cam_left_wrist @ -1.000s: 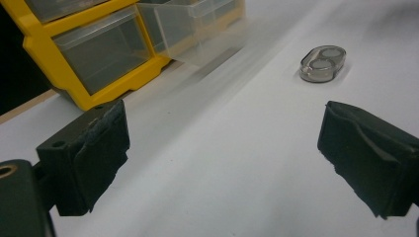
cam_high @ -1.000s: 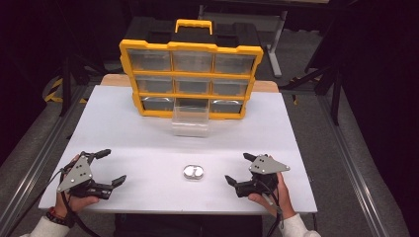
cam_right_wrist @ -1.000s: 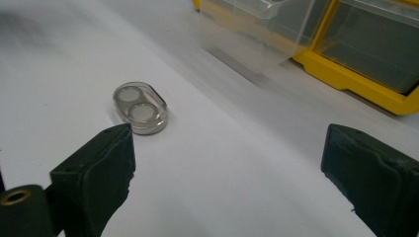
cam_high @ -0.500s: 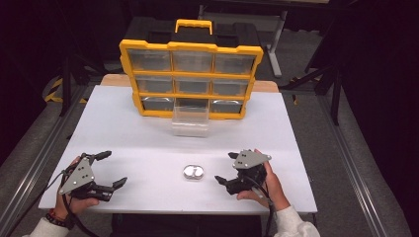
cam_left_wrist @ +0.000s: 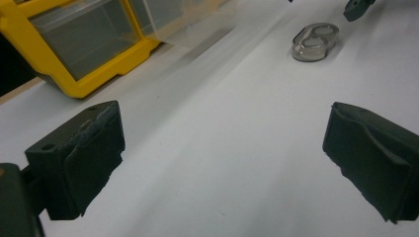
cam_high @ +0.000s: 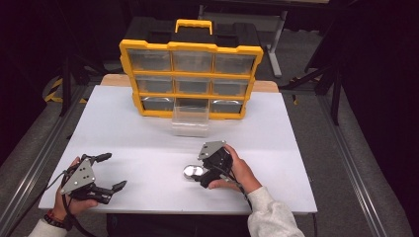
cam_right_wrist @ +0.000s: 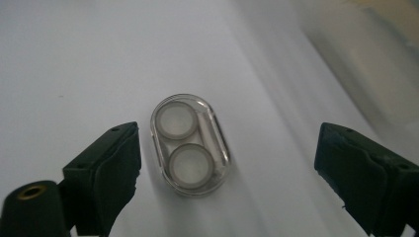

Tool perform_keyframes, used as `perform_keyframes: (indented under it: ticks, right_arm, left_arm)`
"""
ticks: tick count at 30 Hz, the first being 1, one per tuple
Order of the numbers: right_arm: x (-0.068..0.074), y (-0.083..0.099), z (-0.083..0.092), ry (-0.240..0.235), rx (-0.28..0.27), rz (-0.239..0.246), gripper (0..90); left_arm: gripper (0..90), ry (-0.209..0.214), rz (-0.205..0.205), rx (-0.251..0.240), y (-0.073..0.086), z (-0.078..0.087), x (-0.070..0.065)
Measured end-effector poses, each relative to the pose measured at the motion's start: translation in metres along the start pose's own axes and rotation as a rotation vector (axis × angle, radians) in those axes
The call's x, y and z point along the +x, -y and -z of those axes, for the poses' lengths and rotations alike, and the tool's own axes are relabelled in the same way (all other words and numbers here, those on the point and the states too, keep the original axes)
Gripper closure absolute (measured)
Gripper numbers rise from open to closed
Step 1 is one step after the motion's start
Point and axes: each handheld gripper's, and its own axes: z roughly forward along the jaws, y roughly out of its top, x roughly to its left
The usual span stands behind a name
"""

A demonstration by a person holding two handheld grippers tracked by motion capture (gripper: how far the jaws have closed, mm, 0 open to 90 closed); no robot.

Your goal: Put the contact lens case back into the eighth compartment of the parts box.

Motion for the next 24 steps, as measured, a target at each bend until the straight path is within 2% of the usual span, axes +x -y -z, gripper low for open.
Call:
perform_keyframes:
  ticks: [3,4,6,10,13,14,16,18,20,22,24]
  right_arm:
    - [0.001,-0.002,-0.007,-0.013,0.026,0.008,11.6]
    - [0.002,-0.003,-0.014,-0.036,0.051,0.02,11.7]
    - [0.003,-0.004,-0.021,-0.053,0.08,0.033,12.1]
    - [0.002,-0.004,-0.03,-0.067,0.116,0.048,14.8]
    - [0.0,-0.004,-0.029,-0.092,0.103,0.051,24.0]
    - [0.0,-0.004,-0.029,-0.116,0.105,0.054,30.0]
    - [-0.001,-0.004,-0.029,-0.128,0.103,0.055,32.1]
    - [-0.001,-0.005,-0.028,-0.163,0.111,0.061,40.5]
    - [-0.001,-0.006,-0.028,-0.165,0.113,0.065,42.2]
    - [0.001,-0.007,-0.027,-0.181,0.121,0.083,49.3]
    - [0.002,-0.008,-0.027,-0.176,0.124,0.088,49.5]
  left_arm:
    - [3.5,0.002,-0.002,0.003,0.0,0.001,0.0]
    - [3.5,0.001,-0.001,-0.003,0.0,0.0,0.0]
    - [3.4,0.005,0.003,-0.003,0.001,0.0,0.0]
    - [3.3,0.007,0.01,0.002,0.002,0.0,0.001]
    - [2.8,0.004,0.009,-0.001,0.002,0.001,0.001]
    - [2.8,0.007,0.01,0.001,0.002,0.0,0.001]
    - [2.8,0.009,0.012,0.002,0.002,0.0,0.001]
    - [2.8,0.015,0.013,0.013,0.002,-0.001,0.002]
    - [2.8,0.013,0.013,0.016,0.002,-0.001,0.002]
    - [2.8,0.016,0.014,0.014,0.002,-0.001,0.002]
    - [2.8,0.02,0.012,0.016,0.002,-0.001,0.002]
